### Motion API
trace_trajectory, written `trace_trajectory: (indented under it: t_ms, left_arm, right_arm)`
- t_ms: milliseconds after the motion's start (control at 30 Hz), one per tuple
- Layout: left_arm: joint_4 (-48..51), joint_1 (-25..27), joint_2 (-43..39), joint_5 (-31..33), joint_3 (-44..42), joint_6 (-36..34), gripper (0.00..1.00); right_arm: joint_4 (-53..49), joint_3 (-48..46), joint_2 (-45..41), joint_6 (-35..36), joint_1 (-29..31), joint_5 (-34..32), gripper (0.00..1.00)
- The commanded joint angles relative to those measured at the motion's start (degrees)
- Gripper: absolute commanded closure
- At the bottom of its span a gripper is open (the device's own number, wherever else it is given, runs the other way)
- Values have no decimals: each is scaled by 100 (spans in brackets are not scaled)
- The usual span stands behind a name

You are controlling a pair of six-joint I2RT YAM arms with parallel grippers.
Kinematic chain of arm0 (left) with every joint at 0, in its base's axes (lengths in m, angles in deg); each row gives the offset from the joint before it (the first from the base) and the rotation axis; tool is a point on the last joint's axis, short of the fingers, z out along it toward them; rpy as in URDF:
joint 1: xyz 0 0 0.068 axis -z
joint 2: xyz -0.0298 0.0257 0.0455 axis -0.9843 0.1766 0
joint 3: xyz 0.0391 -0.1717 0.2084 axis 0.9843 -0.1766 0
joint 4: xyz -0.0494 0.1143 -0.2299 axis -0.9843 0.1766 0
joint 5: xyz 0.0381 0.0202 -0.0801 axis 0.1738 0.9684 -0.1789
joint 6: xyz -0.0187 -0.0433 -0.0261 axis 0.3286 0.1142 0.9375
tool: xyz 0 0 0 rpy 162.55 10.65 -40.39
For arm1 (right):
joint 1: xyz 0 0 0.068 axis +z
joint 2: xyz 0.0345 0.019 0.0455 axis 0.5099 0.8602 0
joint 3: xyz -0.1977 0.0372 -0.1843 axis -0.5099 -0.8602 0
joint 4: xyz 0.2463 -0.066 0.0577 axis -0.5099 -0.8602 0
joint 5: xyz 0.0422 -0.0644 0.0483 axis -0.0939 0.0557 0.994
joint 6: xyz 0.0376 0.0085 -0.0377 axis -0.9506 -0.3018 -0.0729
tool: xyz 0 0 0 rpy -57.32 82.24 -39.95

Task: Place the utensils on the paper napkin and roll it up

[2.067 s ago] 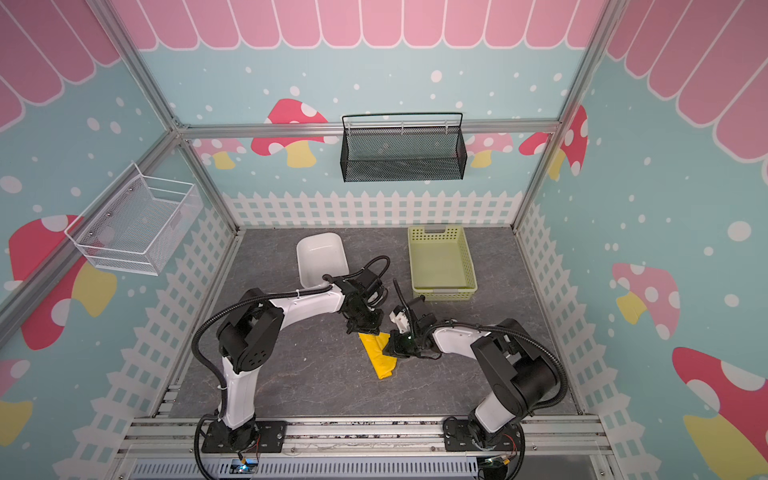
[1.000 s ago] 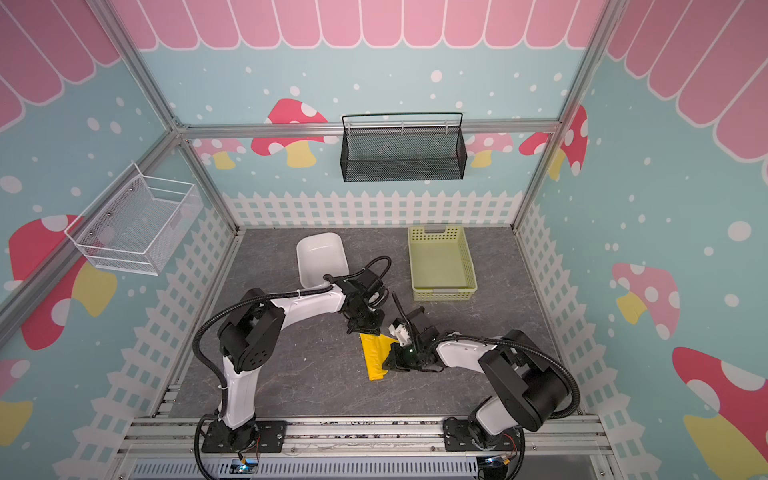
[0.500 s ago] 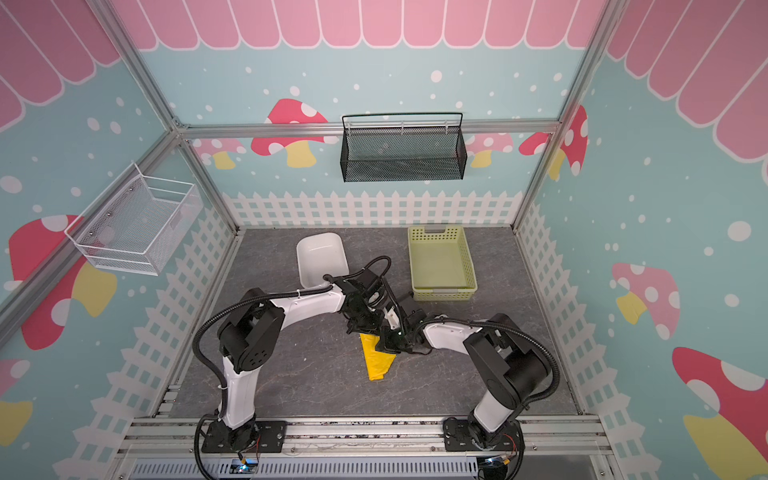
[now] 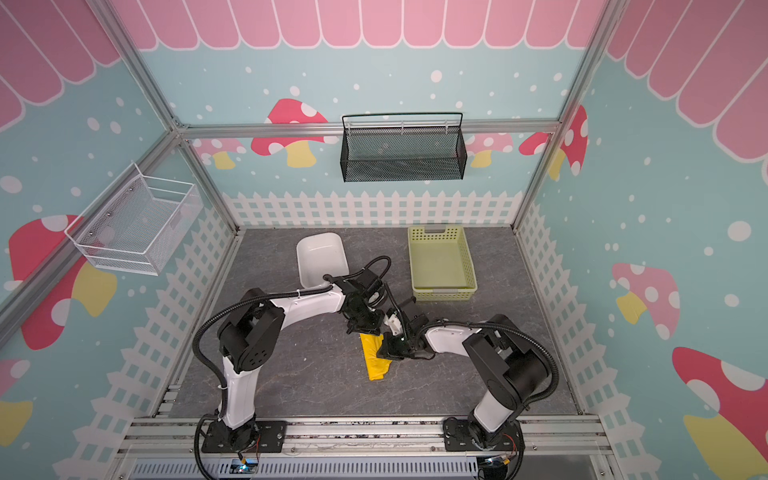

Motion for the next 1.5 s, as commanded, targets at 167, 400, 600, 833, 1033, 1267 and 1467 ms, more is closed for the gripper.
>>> trace_trajectory:
  t_ms: [167, 400, 600, 833, 1033, 1267, 1467]
  left_arm:
    - [187, 45, 258, 226, -224, -142, 100]
    - [180, 46, 255, 227, -215, -134, 100]
    - [183, 46, 253, 218, -211, -134, 100]
    - [190, 45, 249, 217, -200, -126, 100]
    - [187, 45, 277, 217, -188, -117, 100]
    - [190, 47, 266, 231, -188, -108, 100]
    - [185, 45, 264, 226, -194, -90, 100]
  right_arm:
    - [10, -454, -317, -154, 34, 363, 88]
    - [50, -664, -533, -208, 63, 517, 87]
    - [223, -770, -529, -252, 70, 646, 84]
    - [287, -764, -401, -243, 107, 682, 77]
    - [417, -853, -426, -304, 113, 750, 74]
    - [618, -916, -470, -398, 131, 882, 70]
    - [677, -914, -355, -452, 157, 867, 71]
